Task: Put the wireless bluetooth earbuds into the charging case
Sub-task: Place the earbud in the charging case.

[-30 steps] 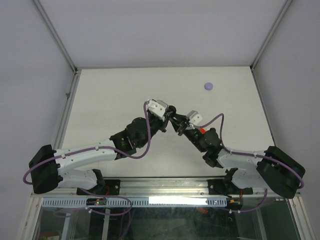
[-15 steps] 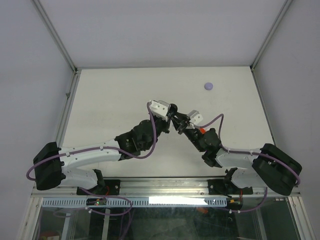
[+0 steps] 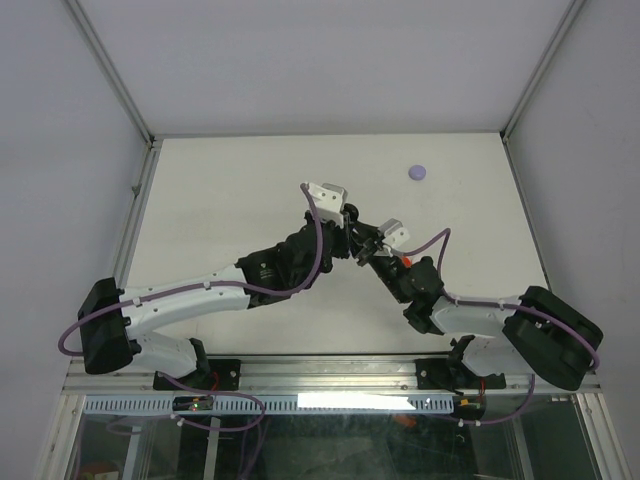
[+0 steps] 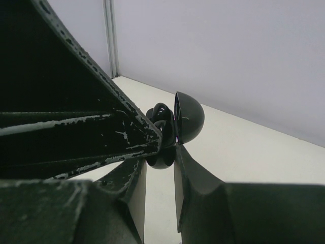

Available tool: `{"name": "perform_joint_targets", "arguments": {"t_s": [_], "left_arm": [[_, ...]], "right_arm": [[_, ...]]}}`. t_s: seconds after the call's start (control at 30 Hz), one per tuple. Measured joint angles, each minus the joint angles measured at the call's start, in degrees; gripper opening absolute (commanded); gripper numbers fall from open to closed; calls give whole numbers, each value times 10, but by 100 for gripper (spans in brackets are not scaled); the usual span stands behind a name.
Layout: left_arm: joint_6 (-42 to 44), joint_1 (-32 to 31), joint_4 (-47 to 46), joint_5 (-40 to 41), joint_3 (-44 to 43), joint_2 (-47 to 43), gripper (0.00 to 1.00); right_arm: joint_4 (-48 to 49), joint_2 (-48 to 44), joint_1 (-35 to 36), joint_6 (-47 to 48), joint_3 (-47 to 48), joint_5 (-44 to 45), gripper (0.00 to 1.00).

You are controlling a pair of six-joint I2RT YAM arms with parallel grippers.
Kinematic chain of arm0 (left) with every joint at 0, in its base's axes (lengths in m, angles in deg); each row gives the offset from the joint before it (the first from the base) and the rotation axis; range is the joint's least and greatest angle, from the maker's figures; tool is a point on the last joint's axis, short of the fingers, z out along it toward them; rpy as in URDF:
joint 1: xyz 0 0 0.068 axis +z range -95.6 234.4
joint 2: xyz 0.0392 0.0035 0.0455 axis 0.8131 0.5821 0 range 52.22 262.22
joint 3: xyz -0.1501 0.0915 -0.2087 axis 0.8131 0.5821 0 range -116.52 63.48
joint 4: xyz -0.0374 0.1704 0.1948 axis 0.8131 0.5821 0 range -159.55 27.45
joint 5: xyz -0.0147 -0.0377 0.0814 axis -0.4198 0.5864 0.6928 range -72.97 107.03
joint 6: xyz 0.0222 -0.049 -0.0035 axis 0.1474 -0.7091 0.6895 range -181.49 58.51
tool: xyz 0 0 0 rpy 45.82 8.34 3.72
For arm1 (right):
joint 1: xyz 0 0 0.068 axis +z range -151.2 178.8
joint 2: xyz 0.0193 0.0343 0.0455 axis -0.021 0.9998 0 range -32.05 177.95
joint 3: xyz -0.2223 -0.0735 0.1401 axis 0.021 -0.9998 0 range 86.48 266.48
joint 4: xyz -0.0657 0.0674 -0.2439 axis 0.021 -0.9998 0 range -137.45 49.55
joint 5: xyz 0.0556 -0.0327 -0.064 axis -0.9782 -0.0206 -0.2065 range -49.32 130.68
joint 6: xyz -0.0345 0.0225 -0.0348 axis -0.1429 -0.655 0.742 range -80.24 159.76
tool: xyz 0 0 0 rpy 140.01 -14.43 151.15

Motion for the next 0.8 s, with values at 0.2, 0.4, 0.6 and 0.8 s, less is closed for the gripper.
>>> {"name": "perform_joint_targets", "arguments": {"t_s": [0.2, 0.4, 0.6, 0.8], "left_arm": [[-45, 0, 50, -10, -31, 12, 35], [-76, 2, 83, -21, -46, 12, 38], [-101, 8, 93, -52, -49, 0, 39], [-119, 23, 100, -99, -49, -6, 39]], "right_arm": [[1, 5, 0, 0, 0, 0, 0], [10, 10, 0, 0, 0, 0, 0], [18, 11, 0, -1, 0, -4, 0], [18, 11, 0, -1, 0, -9, 0]]}}
